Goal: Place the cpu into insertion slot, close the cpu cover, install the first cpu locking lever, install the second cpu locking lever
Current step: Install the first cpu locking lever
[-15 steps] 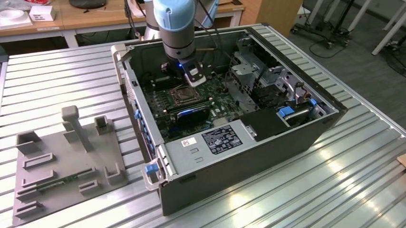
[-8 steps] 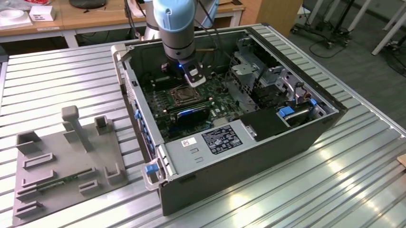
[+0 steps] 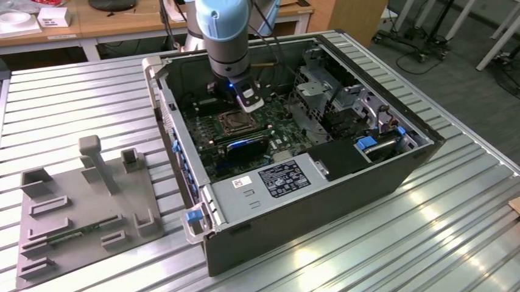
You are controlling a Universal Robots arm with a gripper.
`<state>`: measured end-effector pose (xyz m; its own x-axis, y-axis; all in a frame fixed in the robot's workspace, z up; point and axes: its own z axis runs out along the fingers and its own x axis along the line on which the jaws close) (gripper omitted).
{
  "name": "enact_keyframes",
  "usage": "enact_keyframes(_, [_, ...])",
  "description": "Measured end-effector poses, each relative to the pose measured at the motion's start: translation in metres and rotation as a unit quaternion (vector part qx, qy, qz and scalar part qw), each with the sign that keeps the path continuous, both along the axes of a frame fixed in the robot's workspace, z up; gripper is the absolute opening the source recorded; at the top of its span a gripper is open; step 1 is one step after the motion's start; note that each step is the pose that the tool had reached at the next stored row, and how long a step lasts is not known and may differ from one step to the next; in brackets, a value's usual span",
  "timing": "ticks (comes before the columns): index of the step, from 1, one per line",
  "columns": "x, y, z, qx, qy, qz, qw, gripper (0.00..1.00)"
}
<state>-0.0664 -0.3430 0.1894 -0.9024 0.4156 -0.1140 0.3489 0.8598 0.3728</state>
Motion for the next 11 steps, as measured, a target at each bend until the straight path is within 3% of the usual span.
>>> enact_keyframes(3, [0.0,0.0,-0.0002,-0.0079,0.0,0.0,0.99997,0.11])
enact_keyframes(4, [0.0,-0.0001,-0.0003,-0.009,0.0,0.0,0.99996,0.11])
enact_keyframes(11, [-0.0001,0.0012,-0.0006,-0.0096,0.0001,0.0,0.99995,0.11])
